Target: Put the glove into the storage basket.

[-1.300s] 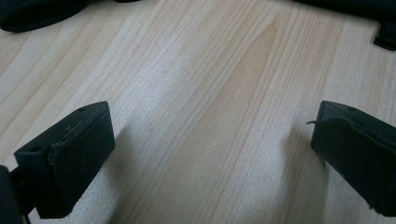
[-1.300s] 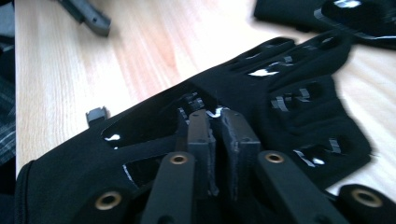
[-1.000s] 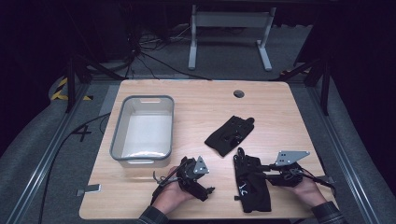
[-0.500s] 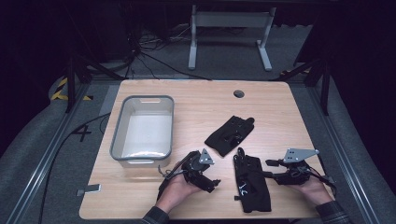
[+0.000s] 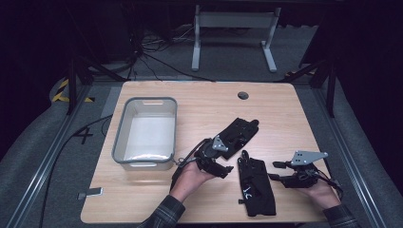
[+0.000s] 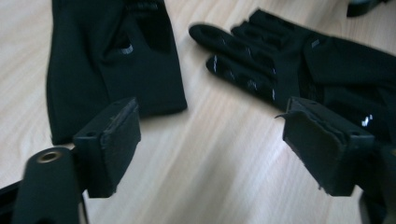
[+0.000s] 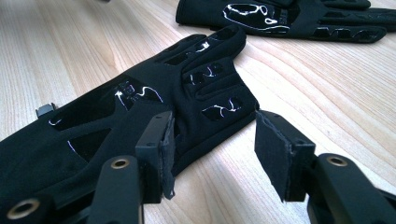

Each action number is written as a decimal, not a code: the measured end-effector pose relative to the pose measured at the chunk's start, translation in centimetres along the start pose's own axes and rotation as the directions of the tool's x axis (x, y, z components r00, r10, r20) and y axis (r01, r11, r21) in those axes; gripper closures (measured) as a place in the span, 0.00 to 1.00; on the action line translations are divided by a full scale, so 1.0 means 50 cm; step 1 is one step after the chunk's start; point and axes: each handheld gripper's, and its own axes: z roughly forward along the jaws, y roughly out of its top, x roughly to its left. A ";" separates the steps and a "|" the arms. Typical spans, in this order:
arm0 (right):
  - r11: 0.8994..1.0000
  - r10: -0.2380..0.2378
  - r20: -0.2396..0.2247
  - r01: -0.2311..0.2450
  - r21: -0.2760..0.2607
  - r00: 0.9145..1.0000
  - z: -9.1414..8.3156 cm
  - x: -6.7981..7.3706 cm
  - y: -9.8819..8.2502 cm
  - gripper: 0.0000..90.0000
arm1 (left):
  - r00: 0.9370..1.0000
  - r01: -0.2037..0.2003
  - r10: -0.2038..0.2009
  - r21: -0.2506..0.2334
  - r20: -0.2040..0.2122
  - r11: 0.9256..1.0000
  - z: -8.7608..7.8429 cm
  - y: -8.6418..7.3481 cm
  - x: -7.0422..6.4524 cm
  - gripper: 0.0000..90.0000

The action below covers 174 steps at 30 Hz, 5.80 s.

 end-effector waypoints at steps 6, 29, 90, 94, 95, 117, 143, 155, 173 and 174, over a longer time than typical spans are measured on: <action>1.000 -0.002 0.000 0.002 -0.001 1.000 -0.002 0.000 0.000 0.54 | 1.000 -0.010 0.010 -0.004 -0.012 1.000 0.012 0.042 0.024 0.36; 1.000 -0.005 0.000 0.005 0.002 1.000 -0.002 0.001 0.000 0.54 | 0.990 0.086 -0.082 0.033 -0.112 0.996 0.089 0.103 0.156 0.58; 1.000 -0.007 0.005 0.007 0.008 1.000 0.001 0.002 -0.001 0.54 | 0.992 0.087 -0.093 -0.076 -0.080 0.993 -0.078 0.097 0.067 0.97; 1.000 -0.007 0.007 0.006 0.009 1.000 0.001 0.002 -0.002 0.54 | 0.994 0.062 -0.068 -0.073 -0.080 0.995 -0.092 0.094 0.046 0.97; 1.000 -0.007 0.007 0.007 0.009 1.000 0.001 0.002 -0.002 0.54 | 0.995 0.061 -0.066 -0.072 -0.077 0.996 -0.094 0.092 0.041 0.97; 1.000 -0.008 -0.002 0.008 0.019 1.000 0.010 0.008 -0.002 0.54 | 0.998 0.038 -0.040 -0.043 -0.042 0.998 -0.091 0.027 -0.032 0.97; 0.997 -0.037 -0.059 0.041 0.069 0.998 0.033 0.020 -0.008 0.97 | 0.993 -0.057 0.060 -0.036 0.102 0.998 -0.033 0.047 -0.105 0.96; 0.996 -0.023 -0.068 0.029 0.084 0.997 0.039 0.019 -0.010 0.98 | 0.978 -0.041 0.059 -0.090 0.201 0.995 -0.013 0.053 -0.118 0.77; 0.999 -0.012 -0.043 0.013 0.035 0.999 -0.007 0.013 -0.005 0.99 | 0.993 0.033 -0.030 -0.028 0.117 0.999 0.027 0.000 -0.045 0.79; 0.999 -0.013 -0.041 0.014 0.029 0.999 -0.012 0.015 -0.004 0.99 | 0.992 0.031 -0.029 -0.021 0.120 0.999 0.033 -0.001 -0.047 0.79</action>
